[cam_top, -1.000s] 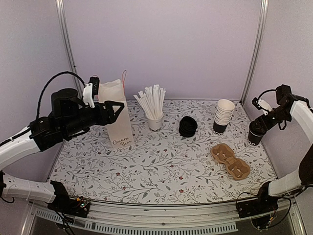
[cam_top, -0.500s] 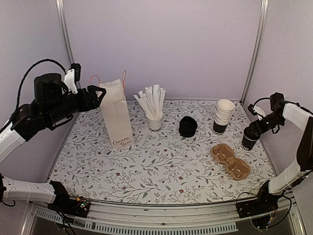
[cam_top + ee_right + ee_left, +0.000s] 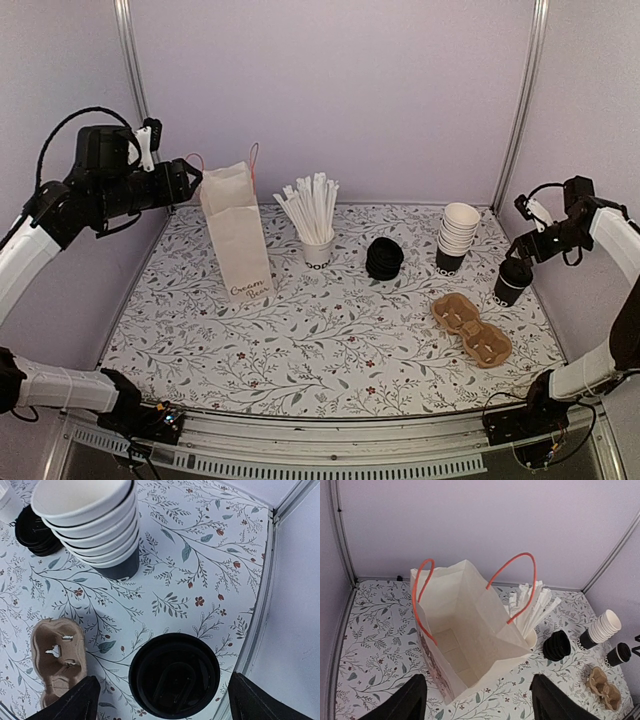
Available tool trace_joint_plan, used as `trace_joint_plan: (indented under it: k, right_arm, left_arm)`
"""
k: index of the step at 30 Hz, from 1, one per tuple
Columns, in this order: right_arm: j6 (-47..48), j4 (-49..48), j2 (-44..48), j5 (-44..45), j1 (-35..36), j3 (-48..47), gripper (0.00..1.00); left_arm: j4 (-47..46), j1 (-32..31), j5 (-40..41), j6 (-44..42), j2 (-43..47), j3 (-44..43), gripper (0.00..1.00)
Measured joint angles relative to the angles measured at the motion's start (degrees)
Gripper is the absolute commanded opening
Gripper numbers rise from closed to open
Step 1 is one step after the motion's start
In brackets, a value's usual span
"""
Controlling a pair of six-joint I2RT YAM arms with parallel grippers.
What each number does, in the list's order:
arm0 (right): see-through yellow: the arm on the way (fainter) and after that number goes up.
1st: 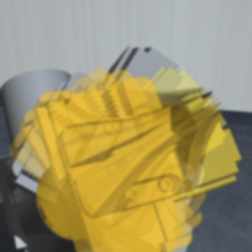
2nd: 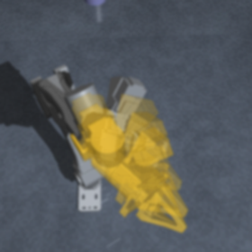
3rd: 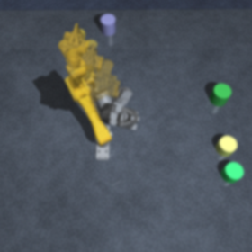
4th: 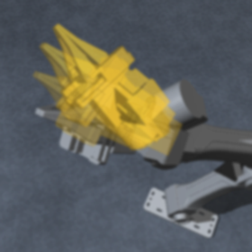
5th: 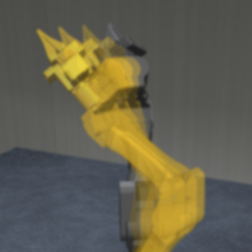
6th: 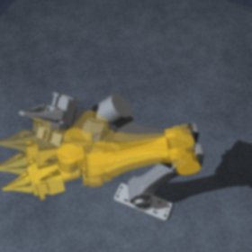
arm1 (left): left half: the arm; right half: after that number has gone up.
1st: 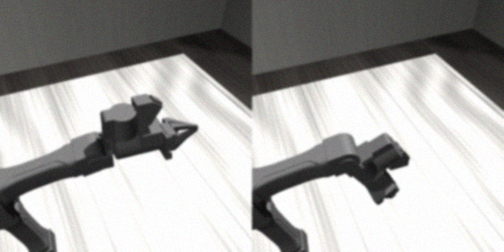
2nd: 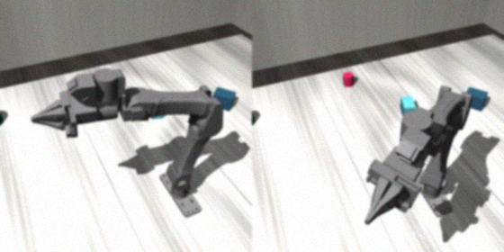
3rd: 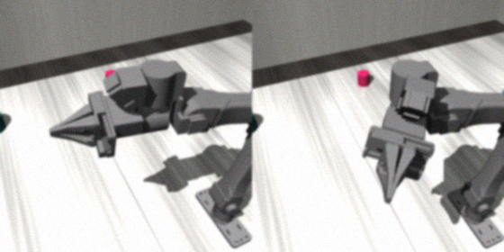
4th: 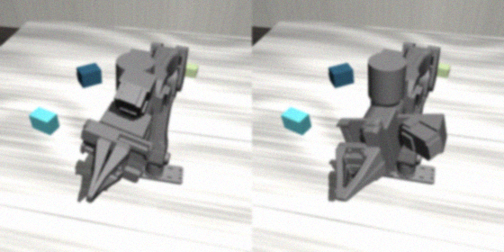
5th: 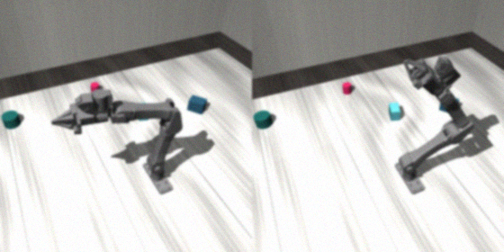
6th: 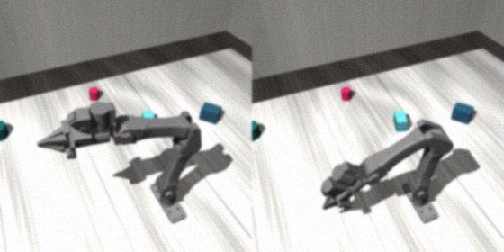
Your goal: Pack the takeout coffee
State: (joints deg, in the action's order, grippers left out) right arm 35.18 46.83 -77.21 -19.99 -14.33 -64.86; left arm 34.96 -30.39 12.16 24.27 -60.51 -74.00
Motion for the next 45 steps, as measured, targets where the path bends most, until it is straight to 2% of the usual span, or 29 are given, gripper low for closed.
trace_joint_plan:
  k: [7,12,14,27,29,31,32,39,45]
  right_arm:
    - [-0.92,2.49,5.90,-9.11,0.02,-0.46,0.88]
    - [-2.21,2.71,6.82,-13.99,0.00,-0.59,0.87]
    - [-2.54,2.69,6.84,-15.13,0.00,-0.59,0.86]
    - [-3.82,2.62,11.30,-18.67,0.00,0.48,0.83]
    - [-3.96,2.64,12.31,-18.84,0.00,1.31,0.82]
    - [-3.96,2.64,12.66,-18.86,0.02,1.97,0.82]
    - [-3.93,2.64,12.66,-18.80,0.00,2.23,0.82]
    - [-3.69,2.64,12.63,-18.32,0.00,2.47,0.82]
    - [-3.69,2.62,12.63,-18.45,0.00,2.73,0.81]
  left_arm:
    - [3.02,12.98,-10.36,0.83,-8.44,-4.83,0.63]
    - [2.64,14.64,-15.93,2.45,-13.05,-5.79,0.63]
    - [1.97,14.73,-17.75,2.84,-14.60,-5.79,0.60]
    - [1.16,15.63,-18.91,1.60,-23.45,-9.11,0.26]
    - [1.31,15.69,-18.78,1.05,-24.35,-10.21,0.16]
    - [1.55,15.74,-18.60,0.17,-25.31,-11.26,0.02]
    - [1.88,15.78,-18.51,-0.33,-25.83,-11.80,0.00]
    - [4.42,15.80,-18.12,-2.03,-26.73,-13.92,0.00]
    - [8.33,15.82,-20.22,-4.42,-24.02,-15.98,0.00]
